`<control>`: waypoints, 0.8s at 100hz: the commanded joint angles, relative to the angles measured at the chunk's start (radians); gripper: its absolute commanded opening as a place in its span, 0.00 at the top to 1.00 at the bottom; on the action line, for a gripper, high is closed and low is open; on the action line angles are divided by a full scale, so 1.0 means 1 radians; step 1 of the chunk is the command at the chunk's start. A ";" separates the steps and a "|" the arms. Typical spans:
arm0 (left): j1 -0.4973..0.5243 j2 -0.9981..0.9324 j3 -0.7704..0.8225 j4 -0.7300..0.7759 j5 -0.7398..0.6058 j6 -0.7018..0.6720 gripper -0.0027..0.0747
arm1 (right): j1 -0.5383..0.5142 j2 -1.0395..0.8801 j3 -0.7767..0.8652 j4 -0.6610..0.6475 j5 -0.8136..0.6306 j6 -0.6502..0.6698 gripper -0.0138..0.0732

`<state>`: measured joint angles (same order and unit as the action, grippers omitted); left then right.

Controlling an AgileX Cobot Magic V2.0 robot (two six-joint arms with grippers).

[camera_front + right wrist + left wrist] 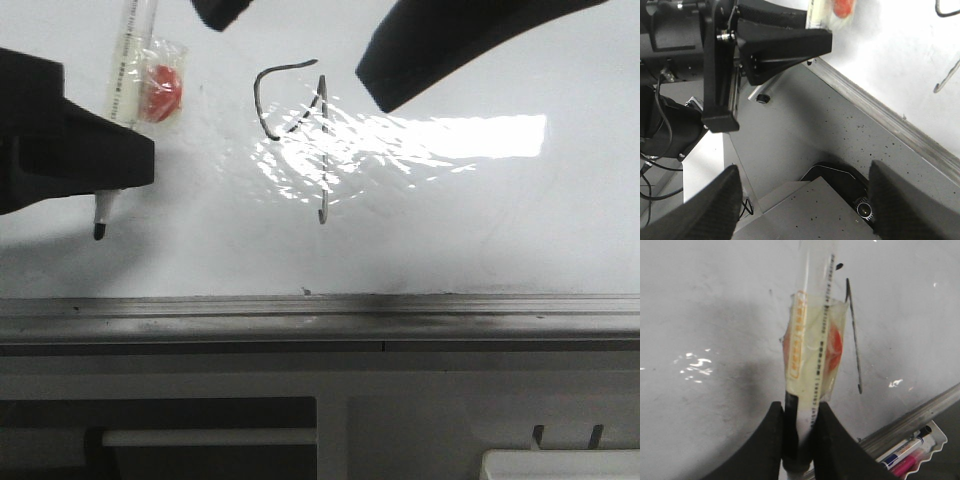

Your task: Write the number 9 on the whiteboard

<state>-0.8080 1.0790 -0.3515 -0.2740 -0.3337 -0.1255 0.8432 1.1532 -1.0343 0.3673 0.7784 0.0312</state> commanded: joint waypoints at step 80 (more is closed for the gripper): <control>0.006 0.091 -0.031 -0.211 -0.107 0.003 0.99 | -0.002 -0.015 -0.029 0.025 -0.038 -0.001 0.31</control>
<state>-0.8036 1.1772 -0.3557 -0.4632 -0.3903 -0.1236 0.8432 1.1532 -1.0343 0.3731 0.7784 0.0330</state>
